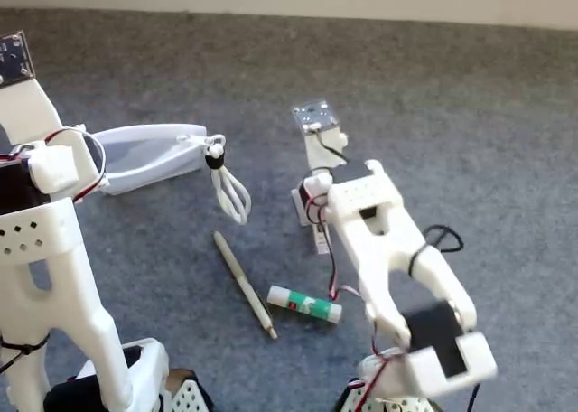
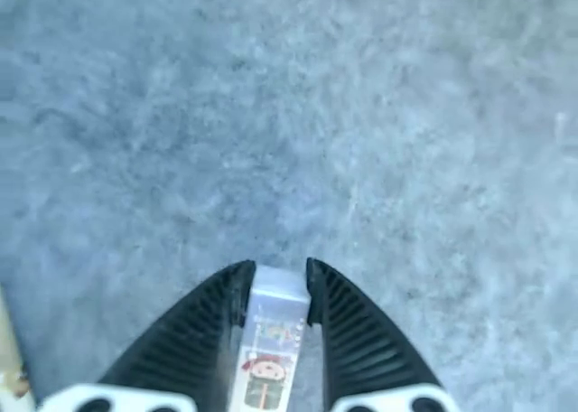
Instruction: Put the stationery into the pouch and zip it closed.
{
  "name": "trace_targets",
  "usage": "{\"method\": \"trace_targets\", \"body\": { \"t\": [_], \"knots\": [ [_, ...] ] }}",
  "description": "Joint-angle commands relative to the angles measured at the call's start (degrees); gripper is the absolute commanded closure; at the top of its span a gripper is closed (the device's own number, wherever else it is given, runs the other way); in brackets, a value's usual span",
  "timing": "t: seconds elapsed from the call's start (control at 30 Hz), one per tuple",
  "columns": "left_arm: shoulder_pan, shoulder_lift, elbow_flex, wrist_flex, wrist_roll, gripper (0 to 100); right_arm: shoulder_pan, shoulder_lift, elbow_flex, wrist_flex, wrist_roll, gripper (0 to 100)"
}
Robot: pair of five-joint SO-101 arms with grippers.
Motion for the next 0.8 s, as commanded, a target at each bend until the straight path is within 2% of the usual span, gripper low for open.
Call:
{"method": "trace_targets", "body": {
  "t": [0.0,0.27,0.6,0.77],
  "knots": [
    [1.0,-0.8,0.0,-1.0,0.9,99,-1.0,-12.7,2.9,-0.4,-0.2,99.4],
    [1.0,-0.8,0.0,-1.0,1.0,99,-1.5,-28.2,9.1,-0.7,-0.3,99.4],
    [1.0,-0.8,0.0,-0.9,1.0,99,-9.6,-42.9,10.6,-1.0,-0.3,99.4],
    [1.1,-0.8,0.0,-0.9,1.0,99,-13.6,-48.5,10.9,-7.2,-0.3,99.4]
  ]
}}
